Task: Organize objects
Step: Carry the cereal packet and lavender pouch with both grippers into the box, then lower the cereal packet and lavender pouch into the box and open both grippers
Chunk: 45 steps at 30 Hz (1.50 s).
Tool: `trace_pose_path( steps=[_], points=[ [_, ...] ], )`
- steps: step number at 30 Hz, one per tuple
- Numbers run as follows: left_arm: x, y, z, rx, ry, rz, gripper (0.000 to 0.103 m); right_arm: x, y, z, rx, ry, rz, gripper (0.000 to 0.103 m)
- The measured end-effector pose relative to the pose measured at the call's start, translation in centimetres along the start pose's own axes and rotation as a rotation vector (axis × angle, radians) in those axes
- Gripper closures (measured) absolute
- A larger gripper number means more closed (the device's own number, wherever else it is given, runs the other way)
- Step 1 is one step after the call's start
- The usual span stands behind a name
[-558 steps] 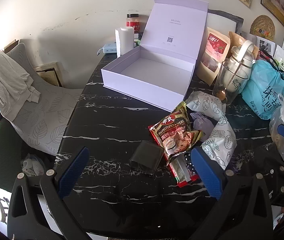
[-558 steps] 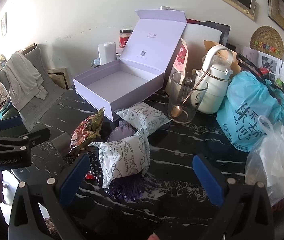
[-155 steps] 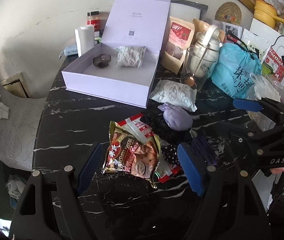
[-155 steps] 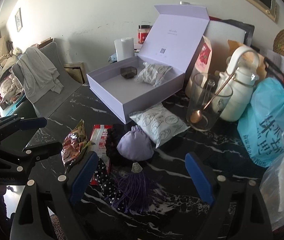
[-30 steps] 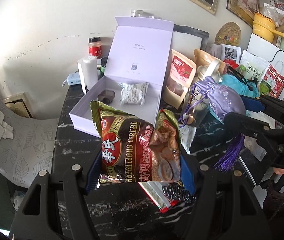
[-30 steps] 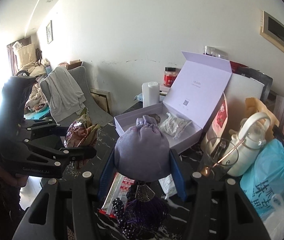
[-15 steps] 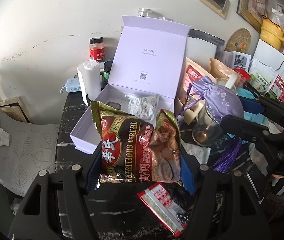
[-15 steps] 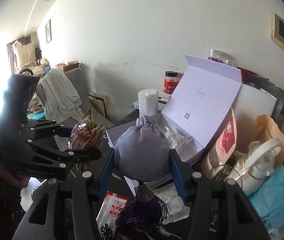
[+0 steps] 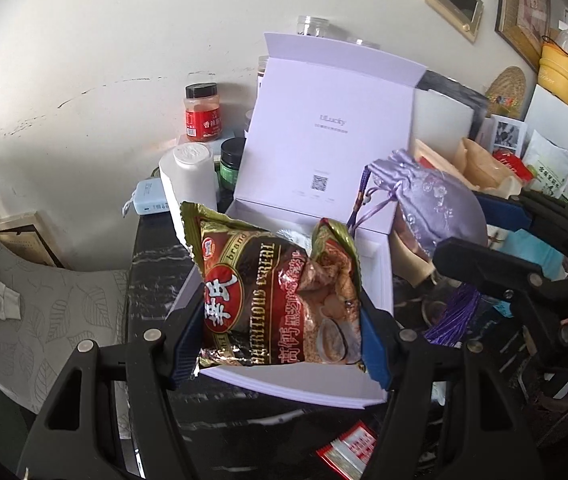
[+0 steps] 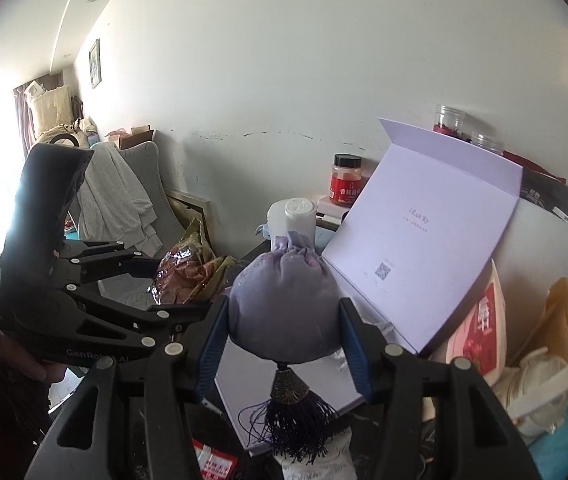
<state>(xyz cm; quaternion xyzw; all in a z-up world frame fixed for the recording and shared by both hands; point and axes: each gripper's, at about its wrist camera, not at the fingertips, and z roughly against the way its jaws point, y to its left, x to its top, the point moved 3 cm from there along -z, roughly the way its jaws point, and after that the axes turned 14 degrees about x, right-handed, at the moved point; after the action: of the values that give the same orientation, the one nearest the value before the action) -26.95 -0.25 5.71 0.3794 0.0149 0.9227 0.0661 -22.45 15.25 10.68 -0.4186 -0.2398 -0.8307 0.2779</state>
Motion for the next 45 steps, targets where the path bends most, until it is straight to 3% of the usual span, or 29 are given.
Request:
trace_pose_path(
  steps=[16, 23, 38, 45],
  points=[
    [3.3, 0.9, -9.2, 0.025, 0.03, -0.038, 0.038, 2.0, -5.7, -6.9, -0.041, 0.034, -0.061, 0.049],
    [3.9, 0.3, -13.5, -0.01, 0.059, -0.053, 0.038, 1.8, -8.1, -9.5, -0.069, 0.059, -0.1, 0.049],
    [2.9, -1.3, -20.1, -0.028, 0.14, -0.099, 0.038, -0.3, -11.3, -13.5, -0.143, 0.143, -0.139, 0.049],
    [2.3, -1.7, -21.0, -0.029, 0.158, -0.1, 0.037, -1.1, -11.5, -14.3, -0.159, 0.191, -0.152, 0.047]
  ],
)
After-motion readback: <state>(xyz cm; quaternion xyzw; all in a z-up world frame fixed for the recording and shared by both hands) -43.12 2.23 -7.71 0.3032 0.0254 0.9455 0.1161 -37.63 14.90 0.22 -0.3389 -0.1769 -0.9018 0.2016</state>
